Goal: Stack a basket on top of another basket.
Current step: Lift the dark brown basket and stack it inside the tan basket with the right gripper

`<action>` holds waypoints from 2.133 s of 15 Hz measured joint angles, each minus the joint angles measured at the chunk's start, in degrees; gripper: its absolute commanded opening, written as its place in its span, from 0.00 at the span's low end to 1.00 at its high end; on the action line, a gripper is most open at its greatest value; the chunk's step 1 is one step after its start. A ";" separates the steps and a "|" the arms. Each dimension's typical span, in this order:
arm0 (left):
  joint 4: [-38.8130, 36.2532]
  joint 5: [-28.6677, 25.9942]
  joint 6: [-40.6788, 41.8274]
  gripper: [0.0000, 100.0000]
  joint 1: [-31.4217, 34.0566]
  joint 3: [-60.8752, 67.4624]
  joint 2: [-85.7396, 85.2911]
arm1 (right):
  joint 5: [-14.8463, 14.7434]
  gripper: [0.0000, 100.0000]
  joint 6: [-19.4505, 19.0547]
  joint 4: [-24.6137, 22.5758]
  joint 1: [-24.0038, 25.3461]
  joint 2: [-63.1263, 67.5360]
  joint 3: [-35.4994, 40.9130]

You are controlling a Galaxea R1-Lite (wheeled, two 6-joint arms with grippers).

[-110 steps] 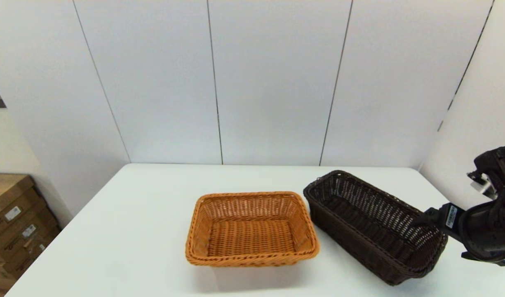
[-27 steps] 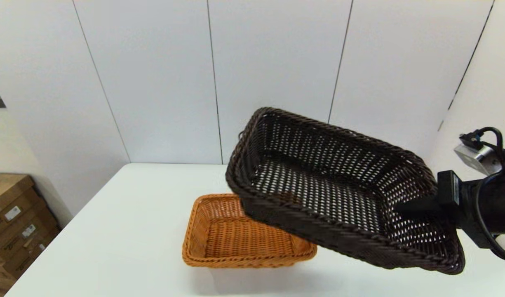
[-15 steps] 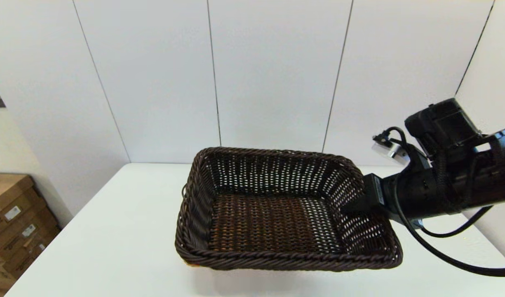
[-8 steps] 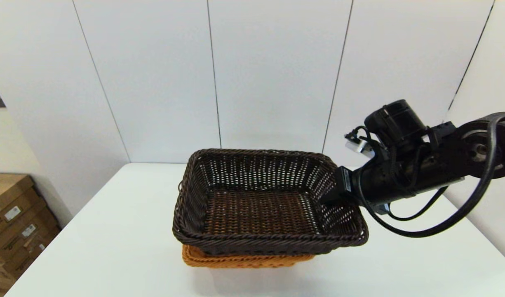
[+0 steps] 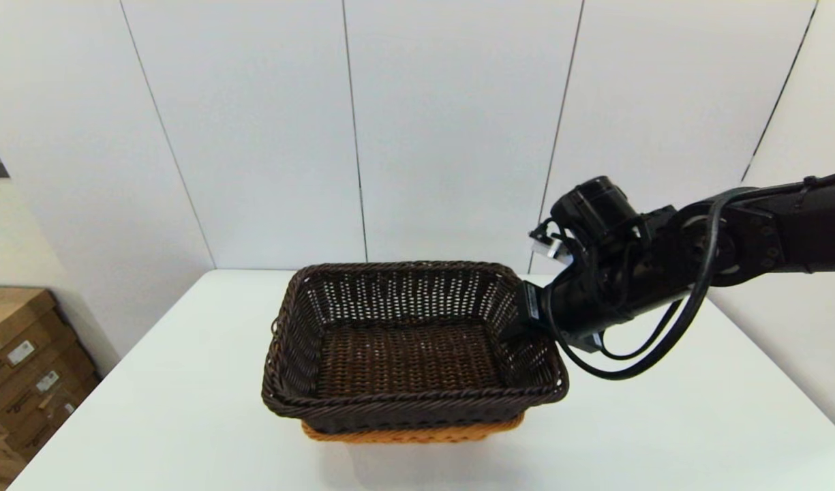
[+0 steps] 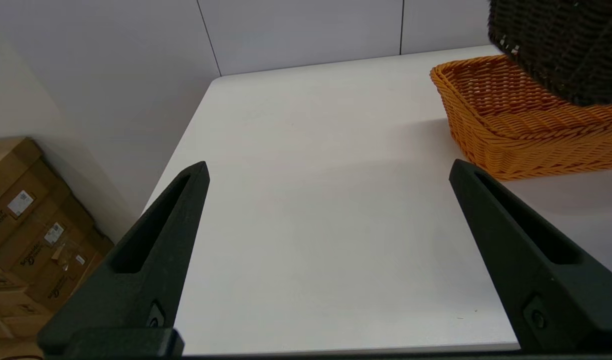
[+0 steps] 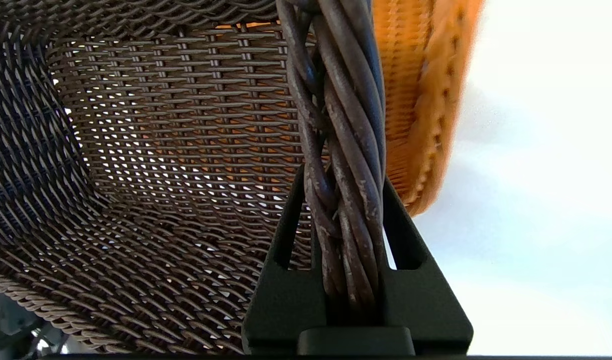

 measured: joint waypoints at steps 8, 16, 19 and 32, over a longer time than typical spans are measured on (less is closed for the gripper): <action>0.00 0.01 -0.06 1.00 0.00 0.00 0.00 | -1.07 0.00 0.84 3.44 0.22 4.52 -6.23; 0.00 0.01 -0.02 1.00 0.00 0.00 0.00 | -1.40 0.00 1.17 5.90 0.27 8.11 -10.51; 0.00 0.01 -0.05 1.00 0.02 0.00 0.00 | -1.99 0.00 1.21 5.90 0.30 9.48 -11.30; 0.00 0.00 -0.05 1.00 0.00 0.00 0.00 | -1.97 0.00 0.68 5.40 -0.06 12.81 -13.42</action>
